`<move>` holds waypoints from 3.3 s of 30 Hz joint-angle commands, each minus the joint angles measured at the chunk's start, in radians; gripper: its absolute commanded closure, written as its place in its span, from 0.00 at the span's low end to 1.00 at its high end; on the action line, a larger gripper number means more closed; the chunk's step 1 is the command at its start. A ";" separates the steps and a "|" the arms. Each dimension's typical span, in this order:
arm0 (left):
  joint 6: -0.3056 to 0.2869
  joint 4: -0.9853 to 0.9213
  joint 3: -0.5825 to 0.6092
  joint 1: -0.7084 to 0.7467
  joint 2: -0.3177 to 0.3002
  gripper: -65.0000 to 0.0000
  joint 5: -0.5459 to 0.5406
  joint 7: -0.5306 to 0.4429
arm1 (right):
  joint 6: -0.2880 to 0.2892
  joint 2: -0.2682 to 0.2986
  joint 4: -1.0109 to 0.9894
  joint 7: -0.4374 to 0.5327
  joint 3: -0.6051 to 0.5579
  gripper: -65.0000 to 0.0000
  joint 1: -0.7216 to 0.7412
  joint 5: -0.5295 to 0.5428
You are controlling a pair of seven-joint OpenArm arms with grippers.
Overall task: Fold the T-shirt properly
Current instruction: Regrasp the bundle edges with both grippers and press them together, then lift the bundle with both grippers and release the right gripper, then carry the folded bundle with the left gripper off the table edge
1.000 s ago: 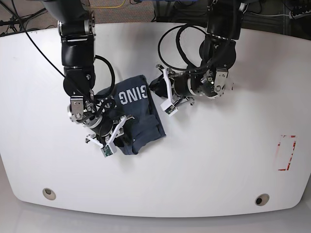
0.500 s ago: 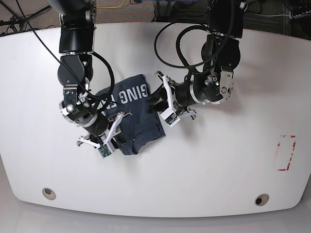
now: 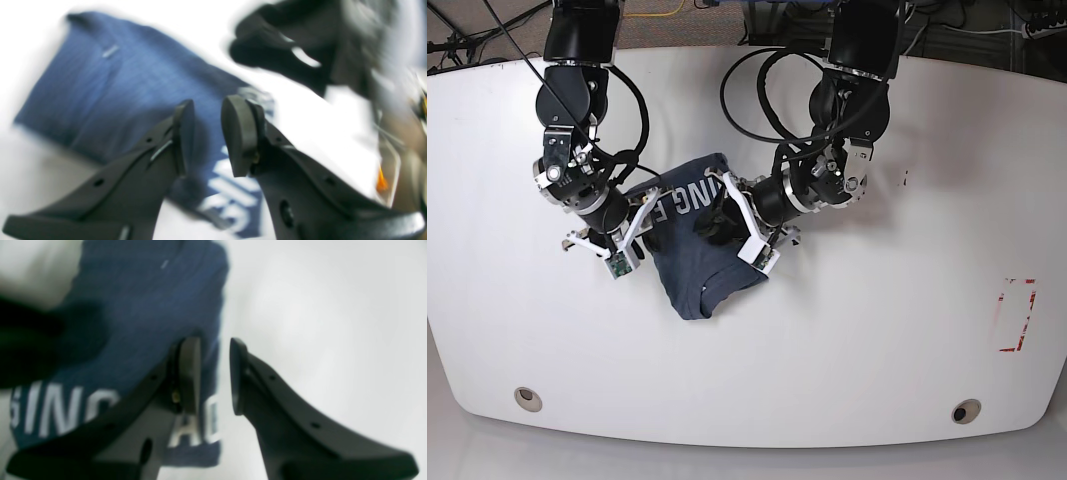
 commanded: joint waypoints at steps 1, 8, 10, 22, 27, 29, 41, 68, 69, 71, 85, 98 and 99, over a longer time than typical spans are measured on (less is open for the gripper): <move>0.051 -0.050 0.052 -0.016 0.008 0.75 -0.015 -0.087 | 0.001 0.008 -0.001 0.054 0.006 0.79 -0.025 0.009; 0.090 -0.174 0.087 -0.016 0.008 0.75 -0.015 -0.171 | 0.001 0.008 -0.171 0.180 0.006 0.79 -0.032 0.007; 0.090 -0.199 0.085 -0.016 0.008 0.75 -0.015 -0.176 | 0.001 0.008 -0.233 0.210 0.005 0.79 -0.026 0.007; 0.090 -0.126 0.069 -0.009 -0.077 0.75 -0.015 -0.168 | 0.001 -0.033 -0.288 0.287 -0.030 0.79 -0.051 0.003; 0.088 -0.030 0.029 0.016 -0.120 0.75 -0.015 -0.086 | -0.008 -0.063 -0.230 0.261 -0.076 0.79 -0.081 0.003; 0.088 0.019 0.004 0.017 -0.134 0.75 -0.015 -0.041 | -0.008 -0.076 -0.203 0.238 -0.092 0.79 -0.094 0.001; 0.087 0.203 -0.097 0.011 -0.223 0.75 -0.015 0.096 | -0.009 -0.205 -0.047 0.078 -0.103 0.79 -0.101 0.001; 0.602 0.280 0.207 0.091 -0.070 0.38 0.085 -0.035 | 0.001 -0.119 0.264 -0.175 0.114 0.78 -0.031 0.007; 0.648 0.276 0.248 0.097 -0.068 0.37 0.128 -0.061 | 0.001 -0.116 0.263 -0.175 0.126 0.78 -0.031 0.007; 0.691 0.259 0.293 0.105 -0.073 0.36 0.180 -0.092 | 0.001 -0.115 0.263 -0.175 0.137 0.78 -0.032 0.007; 0.981 0.027 0.483 0.166 -0.068 0.33 0.453 -0.257 | 0.001 -0.116 0.261 -0.175 0.143 0.78 -0.043 0.007; 0.944 -0.085 0.402 0.166 -0.188 0.31 0.447 -0.256 | 0.001 -0.116 0.263 -0.175 0.143 0.79 -0.052 0.007; 0.921 -0.074 0.400 0.165 -0.206 0.31 0.447 -0.248 | 0.001 -0.116 0.264 -0.175 0.143 0.79 -0.054 0.007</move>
